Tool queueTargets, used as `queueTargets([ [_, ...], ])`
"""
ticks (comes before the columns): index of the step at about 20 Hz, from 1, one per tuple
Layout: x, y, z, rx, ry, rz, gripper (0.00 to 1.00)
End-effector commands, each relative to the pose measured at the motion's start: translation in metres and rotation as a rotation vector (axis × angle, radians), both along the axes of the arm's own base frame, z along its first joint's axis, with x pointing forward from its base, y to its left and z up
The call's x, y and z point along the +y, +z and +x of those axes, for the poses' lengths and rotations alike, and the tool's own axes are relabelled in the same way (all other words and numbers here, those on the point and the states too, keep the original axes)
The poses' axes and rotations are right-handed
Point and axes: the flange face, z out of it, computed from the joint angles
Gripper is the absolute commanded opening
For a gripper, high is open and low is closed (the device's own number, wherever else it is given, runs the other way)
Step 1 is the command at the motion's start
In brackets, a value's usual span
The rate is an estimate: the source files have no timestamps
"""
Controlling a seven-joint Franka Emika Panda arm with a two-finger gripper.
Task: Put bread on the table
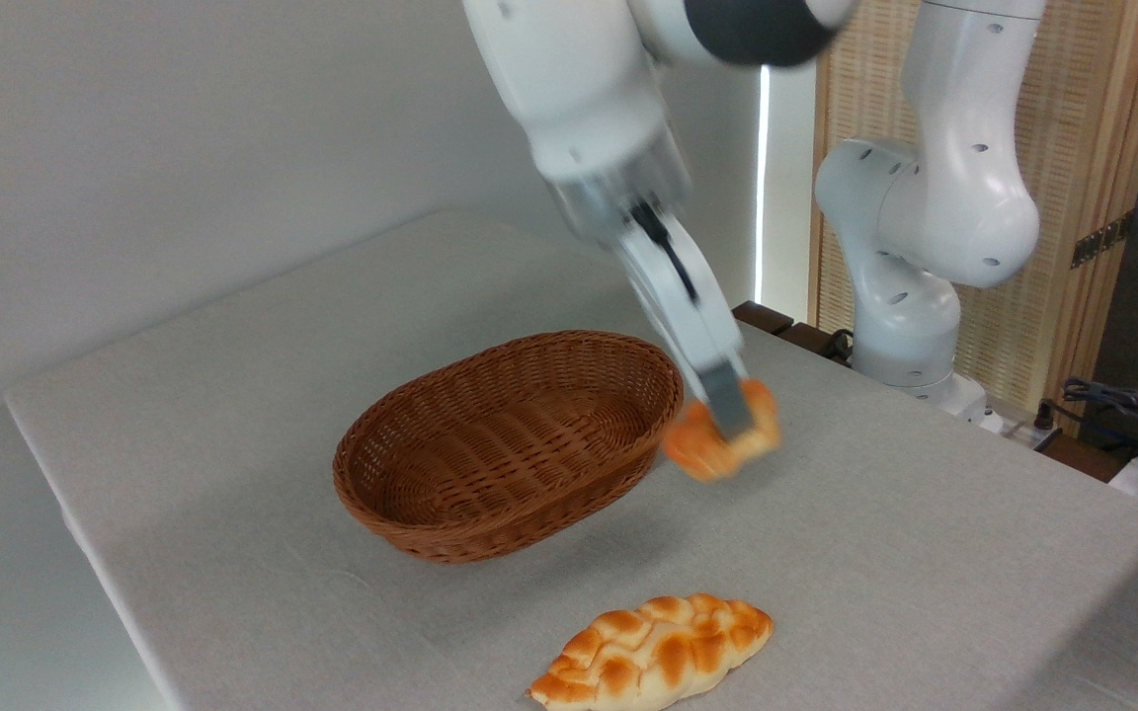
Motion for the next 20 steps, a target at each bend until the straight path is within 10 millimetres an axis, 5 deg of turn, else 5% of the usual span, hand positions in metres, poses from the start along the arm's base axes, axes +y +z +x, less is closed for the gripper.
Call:
queueTargets([
  [1, 0.021, -0.042, -0.007, 0.008, -0.014, 0.014, 0.87],
  [3, 0.035, -0.047, -0.005, -0.019, 0.020, 0.009, 1.00],
  [20, 0.035, -0.039, 0.000, -0.030, 0.073, 0.011, 1.00],
])
